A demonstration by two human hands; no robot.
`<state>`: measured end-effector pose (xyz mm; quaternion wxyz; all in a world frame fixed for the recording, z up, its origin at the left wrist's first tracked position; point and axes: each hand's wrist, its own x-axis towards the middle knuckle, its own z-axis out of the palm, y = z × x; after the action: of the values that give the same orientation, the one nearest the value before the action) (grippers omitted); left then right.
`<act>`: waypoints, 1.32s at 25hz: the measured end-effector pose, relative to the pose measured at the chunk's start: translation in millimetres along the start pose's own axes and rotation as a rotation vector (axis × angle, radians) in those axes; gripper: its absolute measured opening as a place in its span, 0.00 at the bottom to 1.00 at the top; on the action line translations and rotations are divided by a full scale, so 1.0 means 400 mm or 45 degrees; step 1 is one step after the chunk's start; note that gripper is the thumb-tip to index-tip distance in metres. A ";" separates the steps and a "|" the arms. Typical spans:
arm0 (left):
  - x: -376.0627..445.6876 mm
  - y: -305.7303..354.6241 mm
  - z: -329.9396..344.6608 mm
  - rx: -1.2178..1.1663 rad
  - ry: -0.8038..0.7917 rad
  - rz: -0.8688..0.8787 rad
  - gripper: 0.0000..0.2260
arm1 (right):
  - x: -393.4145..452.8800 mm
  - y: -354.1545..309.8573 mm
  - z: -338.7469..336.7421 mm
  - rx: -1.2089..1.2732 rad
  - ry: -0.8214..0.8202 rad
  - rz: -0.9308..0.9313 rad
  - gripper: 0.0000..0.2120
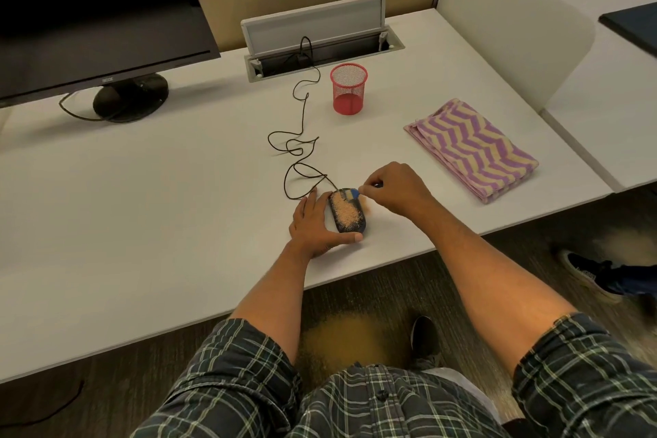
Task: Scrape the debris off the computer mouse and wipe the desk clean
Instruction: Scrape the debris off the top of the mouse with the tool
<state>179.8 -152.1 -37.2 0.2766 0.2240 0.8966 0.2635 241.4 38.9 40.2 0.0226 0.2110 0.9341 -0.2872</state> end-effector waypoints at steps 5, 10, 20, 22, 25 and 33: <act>-0.002 -0.001 0.001 -0.024 0.010 0.001 0.55 | 0.009 0.000 0.023 -0.141 0.103 0.130 0.09; 0.000 -0.001 0.001 -0.007 0.006 0.003 0.55 | 0.018 -0.016 0.022 -0.119 0.021 0.112 0.08; 0.003 -0.004 0.004 0.007 -0.005 0.002 0.56 | 0.020 -0.021 0.019 -0.097 -0.032 0.105 0.08; 0.004 -0.005 0.004 0.002 -0.002 0.005 0.56 | 0.021 -0.025 0.015 -0.164 -0.039 0.126 0.08; 0.003 -0.003 0.003 0.005 0.005 0.004 0.55 | 0.025 -0.022 0.009 -0.196 0.020 0.141 0.07; 0.001 -0.003 0.004 -0.008 0.008 0.006 0.55 | 0.016 -0.015 0.015 -0.232 0.011 0.151 0.08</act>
<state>180.3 -152.1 -39.2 0.2738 0.2243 0.8961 0.2678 232.8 33.5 37.3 0.0546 0.2644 0.9422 -0.1983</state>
